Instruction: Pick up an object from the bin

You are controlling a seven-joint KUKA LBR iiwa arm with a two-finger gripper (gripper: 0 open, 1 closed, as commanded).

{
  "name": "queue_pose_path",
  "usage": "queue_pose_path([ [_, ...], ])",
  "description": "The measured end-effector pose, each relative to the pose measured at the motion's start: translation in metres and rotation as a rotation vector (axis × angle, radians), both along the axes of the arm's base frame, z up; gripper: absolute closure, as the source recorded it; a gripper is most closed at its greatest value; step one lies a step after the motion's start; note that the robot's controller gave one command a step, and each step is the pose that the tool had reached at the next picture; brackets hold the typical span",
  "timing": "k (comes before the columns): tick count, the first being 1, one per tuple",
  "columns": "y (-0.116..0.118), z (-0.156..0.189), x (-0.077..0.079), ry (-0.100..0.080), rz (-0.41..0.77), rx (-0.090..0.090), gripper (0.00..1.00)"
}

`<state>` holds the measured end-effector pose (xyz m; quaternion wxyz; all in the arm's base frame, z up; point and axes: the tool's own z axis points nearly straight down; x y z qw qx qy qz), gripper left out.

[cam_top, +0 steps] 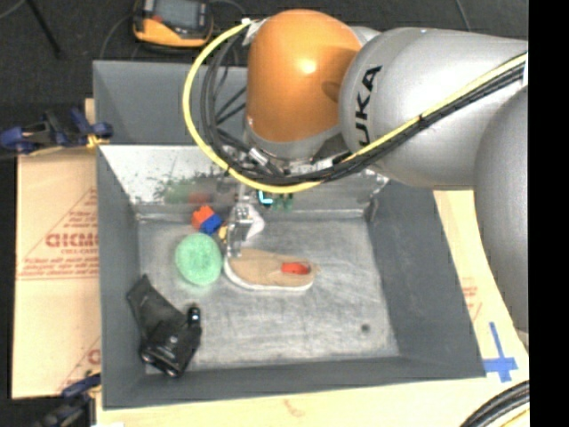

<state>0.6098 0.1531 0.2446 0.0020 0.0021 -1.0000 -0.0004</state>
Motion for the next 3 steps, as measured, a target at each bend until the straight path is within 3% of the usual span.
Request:
queue_pose_path([
  [1, -0.001, 0.005, 0.001, -0.008, -0.003, 0.001, 0.0],
  [2, 0.004, -0.044, -0.006, -0.014, 0.055, 0.0, 0.0],
  [3, 0.002, -0.113, -0.032, -0.01, 0.284, 0.0, 0.0],
])
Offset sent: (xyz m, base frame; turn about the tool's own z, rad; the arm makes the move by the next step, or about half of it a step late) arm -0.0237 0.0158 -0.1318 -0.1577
